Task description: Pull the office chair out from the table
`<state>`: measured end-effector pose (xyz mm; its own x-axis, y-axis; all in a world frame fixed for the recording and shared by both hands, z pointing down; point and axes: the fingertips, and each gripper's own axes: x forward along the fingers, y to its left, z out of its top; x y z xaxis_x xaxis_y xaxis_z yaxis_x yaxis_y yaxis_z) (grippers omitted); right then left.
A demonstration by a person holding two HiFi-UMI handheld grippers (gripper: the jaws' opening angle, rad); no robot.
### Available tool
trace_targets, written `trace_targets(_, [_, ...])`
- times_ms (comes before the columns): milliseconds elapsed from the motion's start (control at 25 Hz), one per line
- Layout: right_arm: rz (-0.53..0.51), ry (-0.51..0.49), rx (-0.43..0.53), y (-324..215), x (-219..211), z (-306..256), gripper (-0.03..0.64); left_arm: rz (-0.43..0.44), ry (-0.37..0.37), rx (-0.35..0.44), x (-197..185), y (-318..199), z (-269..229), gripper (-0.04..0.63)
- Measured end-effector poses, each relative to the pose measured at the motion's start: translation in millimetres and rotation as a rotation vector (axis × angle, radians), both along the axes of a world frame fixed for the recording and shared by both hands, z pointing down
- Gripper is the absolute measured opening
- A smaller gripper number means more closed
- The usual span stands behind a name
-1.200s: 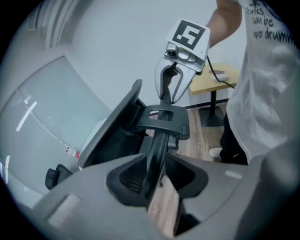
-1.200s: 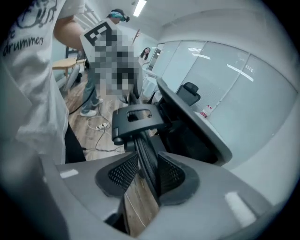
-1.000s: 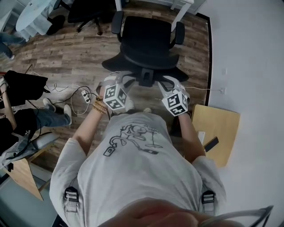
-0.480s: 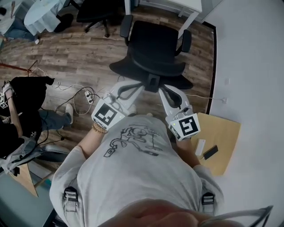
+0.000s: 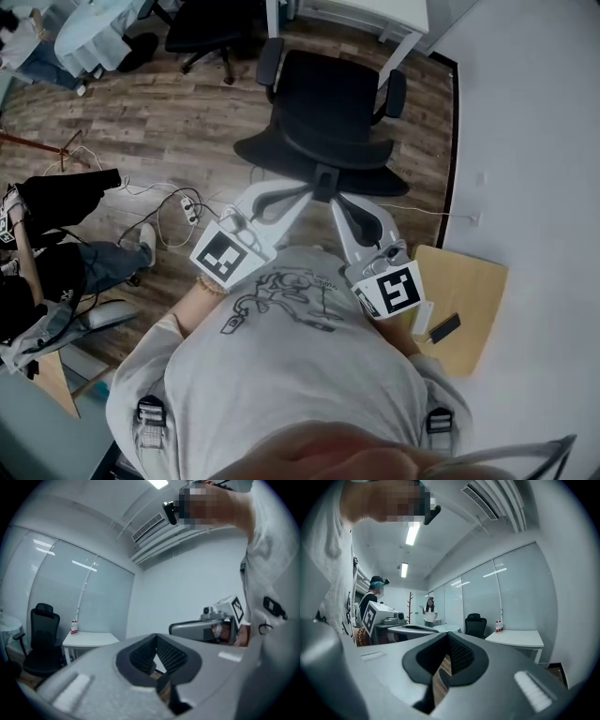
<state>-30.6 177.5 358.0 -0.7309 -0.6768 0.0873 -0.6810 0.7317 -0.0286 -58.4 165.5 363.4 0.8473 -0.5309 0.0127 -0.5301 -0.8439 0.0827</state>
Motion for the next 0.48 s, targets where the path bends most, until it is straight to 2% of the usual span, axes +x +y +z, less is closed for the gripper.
trace_targets(480, [0.006, 0.0, 0.007, -2.3, 15.8, 3.0, 0.006, 0.003, 0.001, 0.0, 16.8, 0.1, 0.9, 0.003])
